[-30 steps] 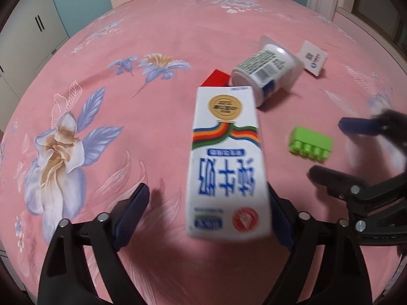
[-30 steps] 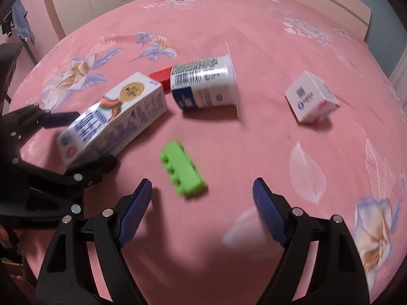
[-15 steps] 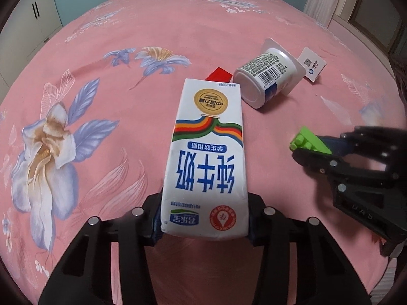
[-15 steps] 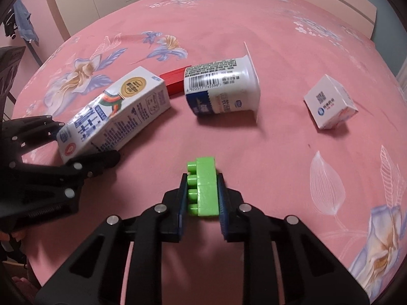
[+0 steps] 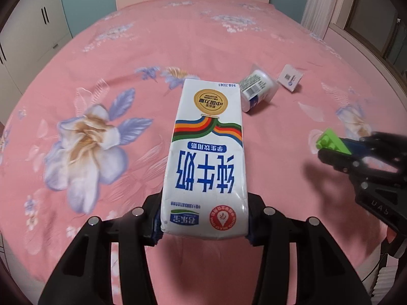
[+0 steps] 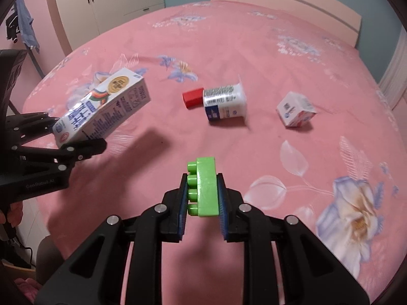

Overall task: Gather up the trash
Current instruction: 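Grasp the white milk carton with the left tool while the right tool grasps the green brick, then carry the milk carton and green brick over the trash bin with both tools, then open both tools to drop the milk carton and green brick into the bin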

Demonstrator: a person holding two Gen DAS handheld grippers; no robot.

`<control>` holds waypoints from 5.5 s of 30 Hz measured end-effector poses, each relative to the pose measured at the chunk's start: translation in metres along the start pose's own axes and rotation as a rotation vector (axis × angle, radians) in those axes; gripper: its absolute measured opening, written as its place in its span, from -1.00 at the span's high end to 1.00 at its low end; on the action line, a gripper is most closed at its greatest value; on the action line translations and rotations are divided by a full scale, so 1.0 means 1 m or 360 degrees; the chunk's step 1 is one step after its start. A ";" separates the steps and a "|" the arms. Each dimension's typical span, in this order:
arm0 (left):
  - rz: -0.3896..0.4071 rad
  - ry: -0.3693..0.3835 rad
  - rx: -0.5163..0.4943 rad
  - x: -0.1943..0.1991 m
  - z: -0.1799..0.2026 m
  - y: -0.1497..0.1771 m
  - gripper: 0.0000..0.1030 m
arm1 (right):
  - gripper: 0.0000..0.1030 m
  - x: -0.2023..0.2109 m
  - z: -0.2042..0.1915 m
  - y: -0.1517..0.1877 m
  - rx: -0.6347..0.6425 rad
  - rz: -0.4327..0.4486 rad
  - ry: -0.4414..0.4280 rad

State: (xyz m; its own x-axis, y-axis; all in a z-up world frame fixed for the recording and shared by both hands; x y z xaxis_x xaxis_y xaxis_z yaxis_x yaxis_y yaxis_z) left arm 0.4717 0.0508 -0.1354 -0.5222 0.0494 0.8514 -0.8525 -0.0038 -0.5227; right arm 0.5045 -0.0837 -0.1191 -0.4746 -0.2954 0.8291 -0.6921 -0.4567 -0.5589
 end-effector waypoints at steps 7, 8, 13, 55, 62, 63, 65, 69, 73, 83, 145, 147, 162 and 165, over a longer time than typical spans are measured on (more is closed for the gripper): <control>0.0112 -0.0031 -0.0041 0.068 0.001 0.013 0.03 | 0.57 0.069 -0.013 0.008 -0.0016 0.0114 0.0040; 0.0125 -0.0033 -0.0046 0.075 0.002 0.015 0.03 | 0.57 0.077 -0.015 0.009 -0.0015 0.0128 0.0045; 0.0207 -0.0018 -0.0069 0.124 0.006 0.028 0.03 | 0.57 0.129 -0.027 0.017 -0.0003 0.0222 0.0080; 0.0206 0.0000 -0.0436 0.206 0.045 0.194 0.02 | 0.57 0.225 -0.129 0.149 0.0094 0.0292 0.0018; 0.0091 0.0014 -0.0452 0.176 0.051 0.221 0.03 | 0.57 0.190 -0.134 0.175 0.0055 0.0167 -0.0030; 0.0074 0.0014 -0.0456 0.171 0.052 0.225 0.03 | 0.57 0.184 -0.136 0.179 0.0048 0.0150 -0.0041; 0.0042 0.0015 -0.0463 0.160 0.053 0.232 0.03 | 0.57 0.172 -0.139 0.188 0.0036 0.0109 -0.0063; -0.0027 0.0022 -0.0470 0.139 0.055 0.245 0.03 | 0.57 0.148 -0.145 0.204 0.0019 0.0029 -0.0103; -0.0105 0.0034 -0.0471 0.116 0.056 0.261 0.03 | 0.57 0.123 -0.152 0.222 0.0000 -0.0057 -0.0166; -0.0324 0.0053 -0.0443 0.060 0.053 0.299 0.03 | 0.57 0.067 -0.165 0.262 -0.0058 -0.0268 -0.0299; -0.1251 0.0084 -0.0214 -0.147 0.034 0.421 0.02 | 0.23 -0.162 -0.164 0.413 -0.0466 -0.1284 -0.0347; -0.1251 0.0082 -0.0205 -0.147 0.033 0.422 0.02 | 0.23 -0.160 -0.164 0.412 -0.0462 -0.1278 -0.0346; -0.1109 0.0080 -0.0221 -0.107 0.040 0.414 0.01 | 0.23 -0.108 -0.179 0.394 -0.0309 -0.1112 -0.0346; -0.1027 0.0071 -0.0241 -0.087 0.036 0.404 0.01 | 0.23 -0.087 -0.180 0.386 -0.0261 -0.1051 -0.0341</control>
State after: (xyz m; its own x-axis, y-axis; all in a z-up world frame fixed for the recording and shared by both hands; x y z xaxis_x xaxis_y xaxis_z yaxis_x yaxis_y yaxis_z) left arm 0.1720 0.0095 -0.4185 0.0963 0.0359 0.9947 -0.9796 0.1808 0.0883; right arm 0.1808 -0.0831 -0.4094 0.1774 -0.1667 0.9699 -0.8792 -0.4697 0.0801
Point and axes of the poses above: each gripper's, at about its wrist camera, not at the fingertips, and x roughly against the way its jaws point, z to its right, y to its underside, the point moved 10 cm from there along -x, roughly the way its jaws point, and after that the axes turned 1 degree about x, right-handed, at the moved point
